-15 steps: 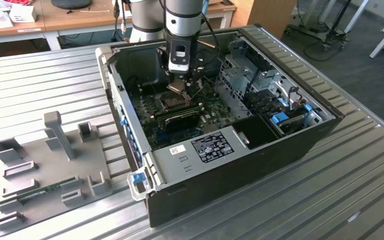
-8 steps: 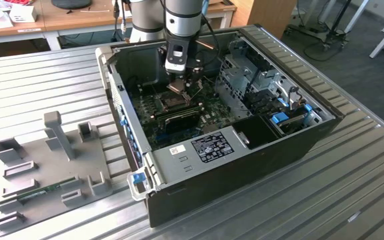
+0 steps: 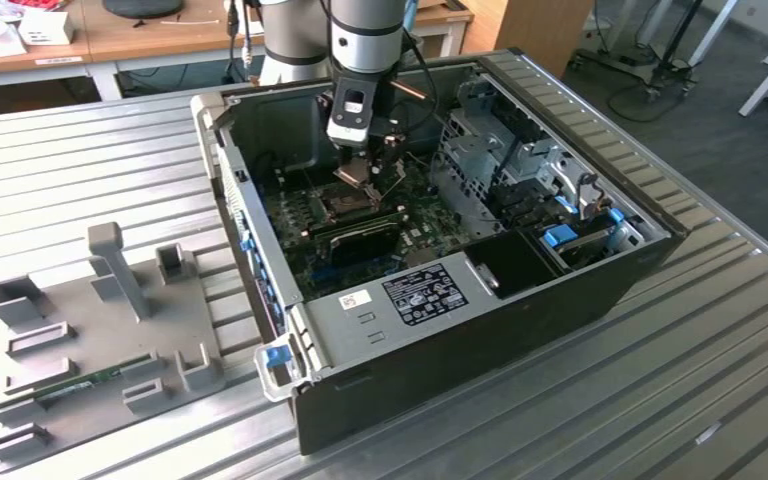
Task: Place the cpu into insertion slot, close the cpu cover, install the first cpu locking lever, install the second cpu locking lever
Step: 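Place the cpu into insertion slot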
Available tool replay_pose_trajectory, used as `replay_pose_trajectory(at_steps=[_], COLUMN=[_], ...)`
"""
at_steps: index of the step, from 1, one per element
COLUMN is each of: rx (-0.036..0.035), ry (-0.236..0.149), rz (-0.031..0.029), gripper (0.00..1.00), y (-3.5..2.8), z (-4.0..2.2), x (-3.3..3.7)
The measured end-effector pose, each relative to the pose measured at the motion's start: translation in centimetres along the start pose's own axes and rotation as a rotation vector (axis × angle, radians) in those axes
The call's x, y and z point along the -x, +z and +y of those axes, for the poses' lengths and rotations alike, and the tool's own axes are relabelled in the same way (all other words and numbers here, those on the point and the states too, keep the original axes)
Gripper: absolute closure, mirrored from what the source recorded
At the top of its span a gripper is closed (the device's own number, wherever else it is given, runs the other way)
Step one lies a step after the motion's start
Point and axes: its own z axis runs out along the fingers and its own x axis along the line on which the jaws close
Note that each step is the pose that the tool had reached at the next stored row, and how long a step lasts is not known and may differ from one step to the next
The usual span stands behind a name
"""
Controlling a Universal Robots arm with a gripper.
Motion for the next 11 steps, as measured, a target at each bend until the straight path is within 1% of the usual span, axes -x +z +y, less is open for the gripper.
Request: replay_pose_trajectory(at_steps=[11], rx=[0.0000], ry=[0.002], rz=[-0.0002], gripper=[0.46], y=[0.00], z=[0.00], x=[0.00])
